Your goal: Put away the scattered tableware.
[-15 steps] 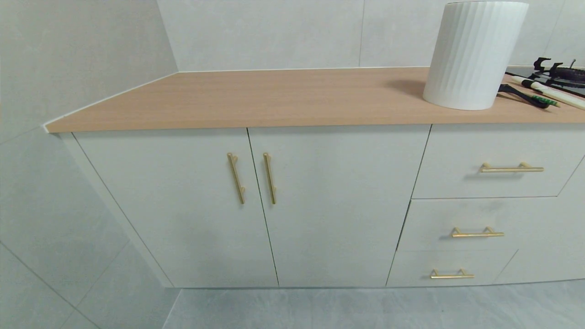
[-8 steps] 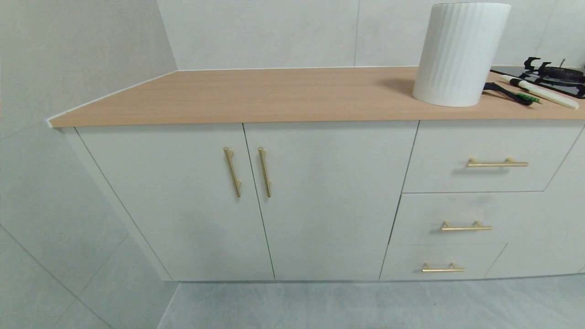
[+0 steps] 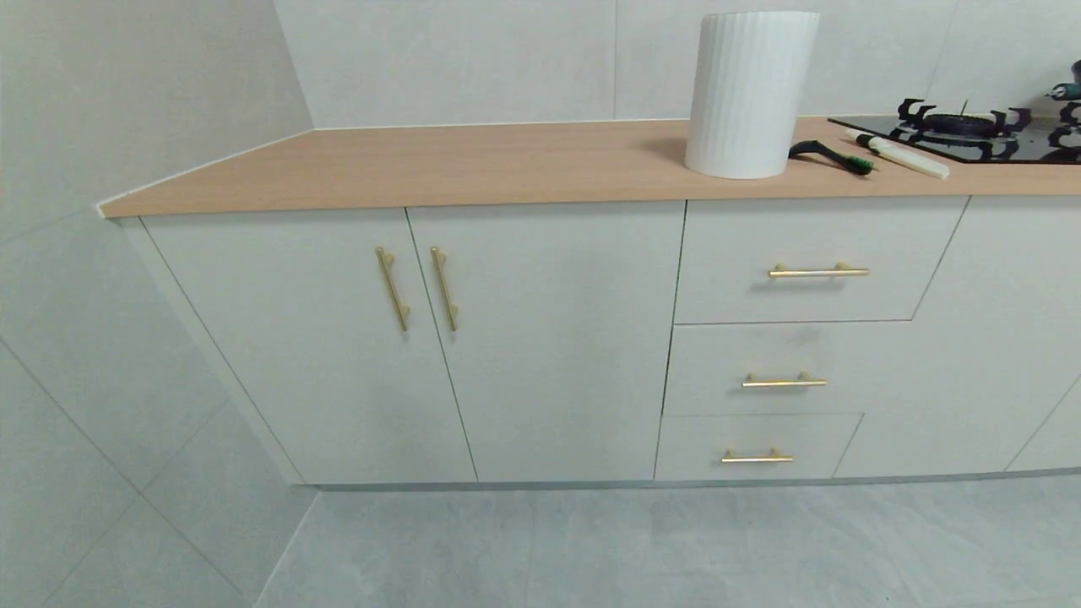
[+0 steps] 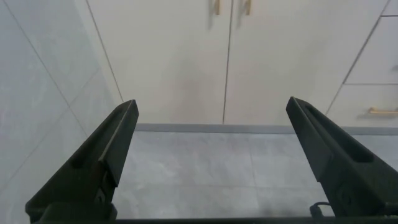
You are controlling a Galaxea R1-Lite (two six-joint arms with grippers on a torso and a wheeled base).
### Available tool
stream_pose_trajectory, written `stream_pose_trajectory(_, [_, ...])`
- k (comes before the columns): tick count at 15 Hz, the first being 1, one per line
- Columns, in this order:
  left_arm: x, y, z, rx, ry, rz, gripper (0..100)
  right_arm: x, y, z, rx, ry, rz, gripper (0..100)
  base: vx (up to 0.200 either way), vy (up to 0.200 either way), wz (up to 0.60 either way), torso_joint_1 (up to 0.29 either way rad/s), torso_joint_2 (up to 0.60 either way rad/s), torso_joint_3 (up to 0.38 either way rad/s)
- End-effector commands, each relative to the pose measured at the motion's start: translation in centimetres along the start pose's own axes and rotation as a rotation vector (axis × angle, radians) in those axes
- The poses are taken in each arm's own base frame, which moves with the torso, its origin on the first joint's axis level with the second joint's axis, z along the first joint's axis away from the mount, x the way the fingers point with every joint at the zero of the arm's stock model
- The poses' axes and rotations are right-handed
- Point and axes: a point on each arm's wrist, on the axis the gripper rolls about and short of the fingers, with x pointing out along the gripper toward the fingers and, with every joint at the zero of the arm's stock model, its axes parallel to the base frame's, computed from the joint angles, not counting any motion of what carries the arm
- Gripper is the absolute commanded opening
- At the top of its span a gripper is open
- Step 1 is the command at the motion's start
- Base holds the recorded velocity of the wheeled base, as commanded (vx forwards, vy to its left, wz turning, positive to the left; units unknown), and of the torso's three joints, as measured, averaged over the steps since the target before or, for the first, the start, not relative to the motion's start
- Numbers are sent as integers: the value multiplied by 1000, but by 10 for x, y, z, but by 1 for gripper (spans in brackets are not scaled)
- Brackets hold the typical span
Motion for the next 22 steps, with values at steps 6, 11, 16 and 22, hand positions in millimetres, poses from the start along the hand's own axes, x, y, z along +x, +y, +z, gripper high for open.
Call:
stream_pose_trajectory(6, [0, 0, 0, 1, 1, -1, 100, 0, 0, 0, 0, 2, 0, 100, 167, 0, 0, 4, 1, 6])
stream_pose_trajectory(11, [0, 0, 0, 1, 1, 1, 100, 0, 0, 0, 0, 2, 0, 100, 200, 0, 0, 3, 0, 6])
stream_pose_trajectory(16, [0, 0, 0, -4, 1, 1, 100, 0, 0, 0, 0, 2, 0, 100, 120, 0, 0, 0, 1, 0])
stream_pose_trajectory(22, [0, 0, 0, 4, 1, 1, 100, 0, 0, 0, 0, 2, 0, 100, 0, -67, 0, 0, 1, -1])
